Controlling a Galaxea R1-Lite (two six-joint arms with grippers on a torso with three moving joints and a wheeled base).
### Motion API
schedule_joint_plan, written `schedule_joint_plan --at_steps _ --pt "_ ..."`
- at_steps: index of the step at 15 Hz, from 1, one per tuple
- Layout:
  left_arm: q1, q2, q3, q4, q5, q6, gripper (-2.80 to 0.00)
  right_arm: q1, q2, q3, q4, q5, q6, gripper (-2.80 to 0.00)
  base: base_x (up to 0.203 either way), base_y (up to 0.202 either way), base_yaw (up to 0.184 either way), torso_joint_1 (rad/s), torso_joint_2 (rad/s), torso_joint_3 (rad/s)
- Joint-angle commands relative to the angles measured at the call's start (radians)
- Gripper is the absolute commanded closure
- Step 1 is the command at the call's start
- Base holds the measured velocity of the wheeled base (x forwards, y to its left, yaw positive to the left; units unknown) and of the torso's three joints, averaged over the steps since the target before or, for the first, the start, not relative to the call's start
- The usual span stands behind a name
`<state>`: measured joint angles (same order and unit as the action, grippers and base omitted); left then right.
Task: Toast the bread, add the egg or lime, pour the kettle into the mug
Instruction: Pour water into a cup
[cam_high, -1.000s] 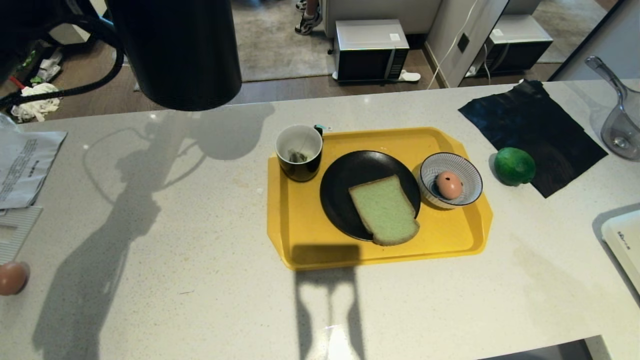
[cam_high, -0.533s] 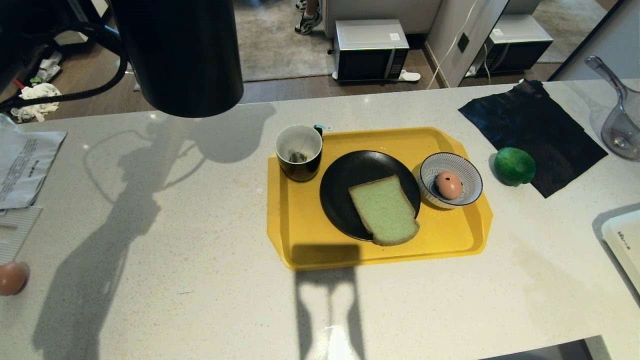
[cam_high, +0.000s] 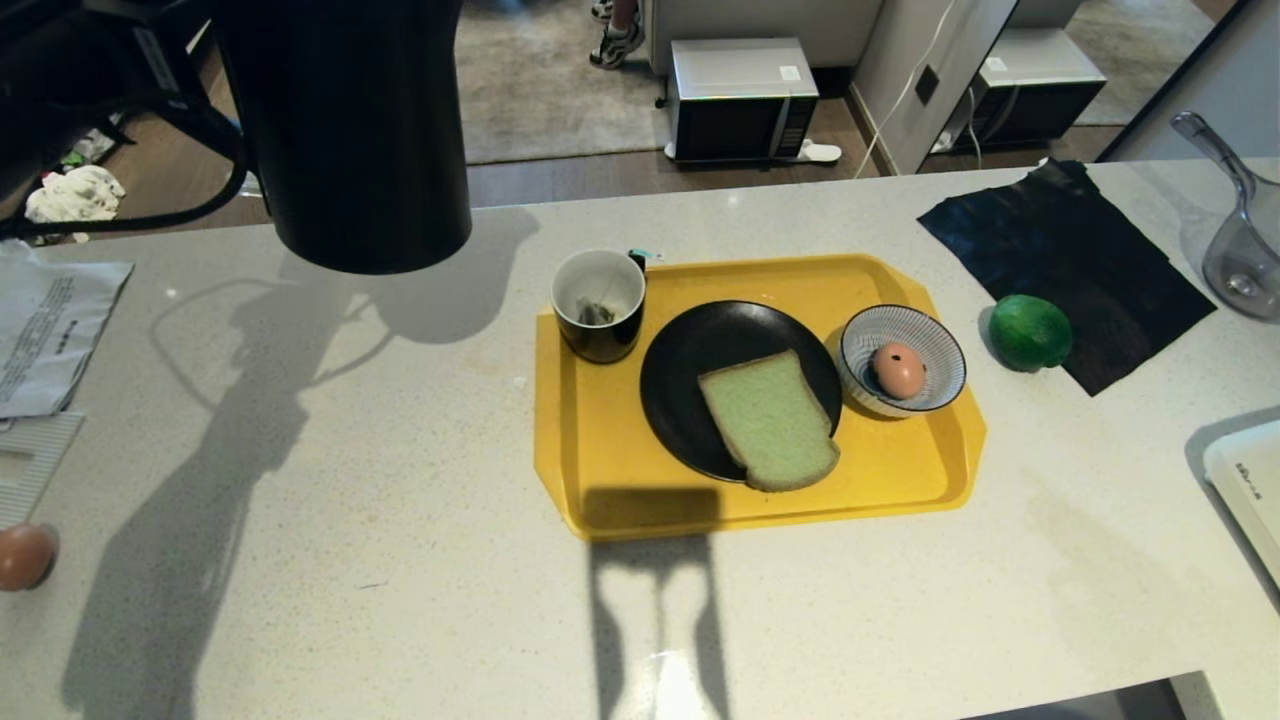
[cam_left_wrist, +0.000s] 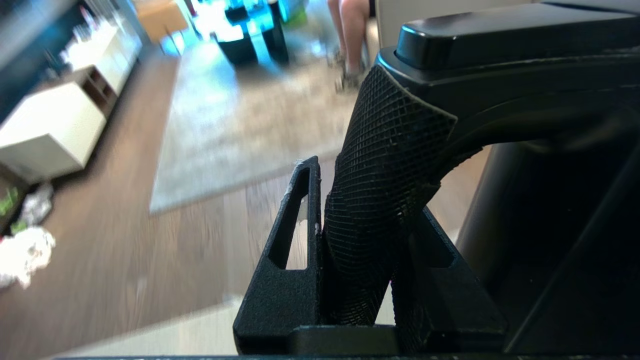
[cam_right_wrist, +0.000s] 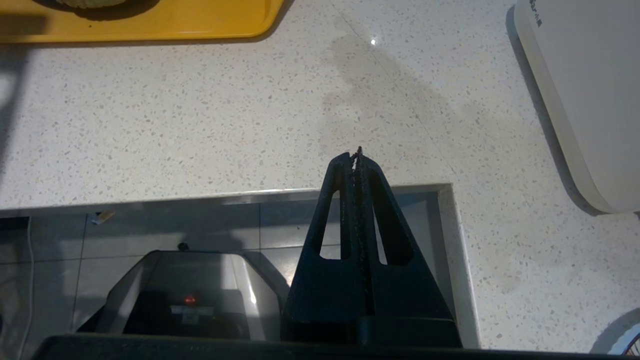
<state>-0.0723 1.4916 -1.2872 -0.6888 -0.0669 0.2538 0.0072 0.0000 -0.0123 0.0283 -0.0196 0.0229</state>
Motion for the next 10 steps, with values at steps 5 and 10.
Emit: schedule_joint_plan --at_steps 5,10 --pt "0.029 -0.030 -0.001 0.089 -0.011 0.001 0.00 0.000 0.000 0.000 0.001 0.000 0.000 0.00 0.000 0.000 0.000 0.000 0.00 0.000" --pt "0.028 -0.022 -0.015 0.086 -0.013 0.001 0.00 0.000 0.000 0.000 0.001 0.000 0.000 0.00 0.000 0.000 0.000 0.001 0.00 -0.085"
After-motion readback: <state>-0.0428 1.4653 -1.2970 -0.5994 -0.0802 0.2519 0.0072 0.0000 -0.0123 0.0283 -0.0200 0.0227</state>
